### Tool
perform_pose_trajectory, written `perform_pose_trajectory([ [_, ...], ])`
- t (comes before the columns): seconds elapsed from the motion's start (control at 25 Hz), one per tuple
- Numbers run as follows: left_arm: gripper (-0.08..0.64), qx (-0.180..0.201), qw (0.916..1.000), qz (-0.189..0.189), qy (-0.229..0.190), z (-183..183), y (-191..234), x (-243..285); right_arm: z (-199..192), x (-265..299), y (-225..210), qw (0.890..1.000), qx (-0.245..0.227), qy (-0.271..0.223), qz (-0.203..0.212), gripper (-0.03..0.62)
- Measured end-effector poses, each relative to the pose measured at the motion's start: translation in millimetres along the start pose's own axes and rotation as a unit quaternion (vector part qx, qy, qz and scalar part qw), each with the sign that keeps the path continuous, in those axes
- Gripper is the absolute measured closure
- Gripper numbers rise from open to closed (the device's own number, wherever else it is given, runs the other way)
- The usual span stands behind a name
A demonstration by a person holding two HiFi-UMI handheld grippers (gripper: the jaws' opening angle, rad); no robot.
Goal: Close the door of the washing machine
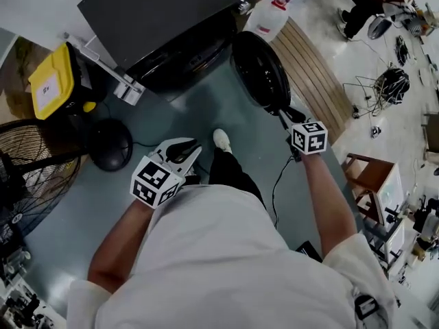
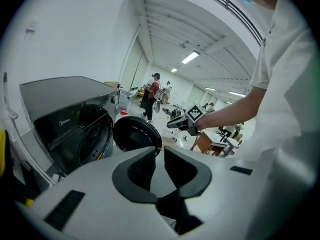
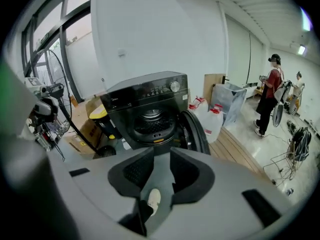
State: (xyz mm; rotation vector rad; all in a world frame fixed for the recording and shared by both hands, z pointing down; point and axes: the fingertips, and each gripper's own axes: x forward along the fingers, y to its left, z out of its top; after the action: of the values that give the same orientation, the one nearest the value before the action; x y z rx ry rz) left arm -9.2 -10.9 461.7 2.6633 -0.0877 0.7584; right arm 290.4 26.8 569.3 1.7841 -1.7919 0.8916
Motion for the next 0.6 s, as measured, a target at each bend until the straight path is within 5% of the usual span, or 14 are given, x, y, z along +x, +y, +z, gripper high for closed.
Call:
perform_pose_trajectory([
  [0.24, 0.495, -0.005, 0.9999, 0.005, 0.008, 39.4, 11.5, 37.5, 13.2, 43.2, -78.2, 0.999, -0.006, 0.034, -0.01, 0.471],
  [0.6, 0.497, -0.022, 0.9991, 0.028, 0.023, 68.4, 20.9, 81.7, 13.6, 104.5, -137.1, 0.997, -0.018, 0.074, 0.016, 0.468],
])
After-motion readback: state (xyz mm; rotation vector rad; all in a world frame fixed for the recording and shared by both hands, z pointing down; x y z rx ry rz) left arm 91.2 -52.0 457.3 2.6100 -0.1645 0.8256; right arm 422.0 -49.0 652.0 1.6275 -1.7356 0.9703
